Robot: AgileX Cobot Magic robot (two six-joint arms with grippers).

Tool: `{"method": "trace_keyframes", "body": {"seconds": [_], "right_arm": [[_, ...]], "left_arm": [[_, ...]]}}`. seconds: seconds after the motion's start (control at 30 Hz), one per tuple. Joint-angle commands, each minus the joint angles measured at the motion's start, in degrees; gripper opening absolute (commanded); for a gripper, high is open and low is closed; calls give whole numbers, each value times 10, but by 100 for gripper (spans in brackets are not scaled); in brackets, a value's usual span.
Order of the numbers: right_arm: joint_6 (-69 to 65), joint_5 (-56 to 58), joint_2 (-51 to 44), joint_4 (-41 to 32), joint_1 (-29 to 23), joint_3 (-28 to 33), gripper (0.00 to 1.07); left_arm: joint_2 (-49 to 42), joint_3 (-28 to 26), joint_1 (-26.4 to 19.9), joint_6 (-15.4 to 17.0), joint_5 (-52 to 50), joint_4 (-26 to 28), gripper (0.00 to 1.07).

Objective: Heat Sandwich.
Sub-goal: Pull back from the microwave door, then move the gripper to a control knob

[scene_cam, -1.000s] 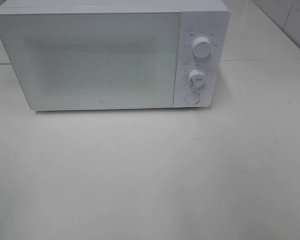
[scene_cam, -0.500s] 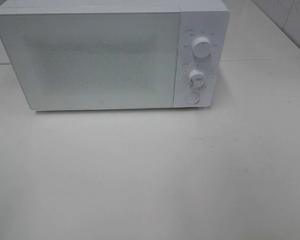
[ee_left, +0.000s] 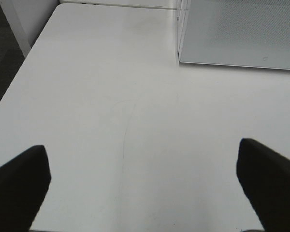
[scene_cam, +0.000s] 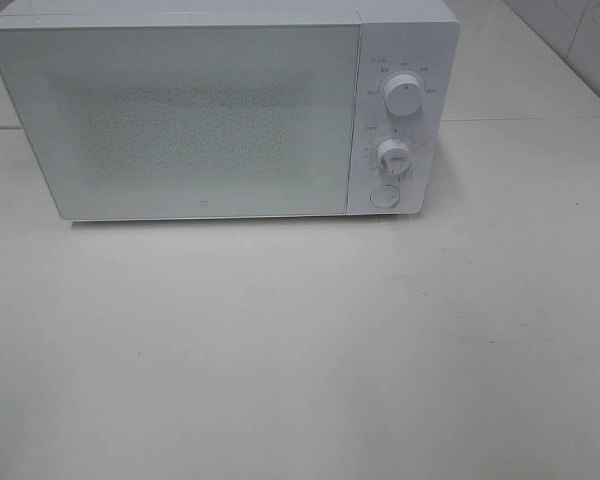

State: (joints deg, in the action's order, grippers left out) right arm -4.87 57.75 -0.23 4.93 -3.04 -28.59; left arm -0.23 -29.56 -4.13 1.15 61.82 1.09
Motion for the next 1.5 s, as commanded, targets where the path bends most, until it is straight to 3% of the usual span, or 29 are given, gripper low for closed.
{"method": "trace_keyframes", "body": {"seconds": [0.03, 1.07, 1.5], "right_arm": [[5, -7, -14, 2, 3, 1, 75], [2, -10, -10, 2, 3, -2, 76], [-3, -101, 43, 5, 3, -14, 79]], "left_arm": [[-15, 1, -1, -2, -5, 3, 100], [-15, 1, -1, -2, -5, 3, 100], [-15, 1, -1, -2, -5, 3, 100]]}}
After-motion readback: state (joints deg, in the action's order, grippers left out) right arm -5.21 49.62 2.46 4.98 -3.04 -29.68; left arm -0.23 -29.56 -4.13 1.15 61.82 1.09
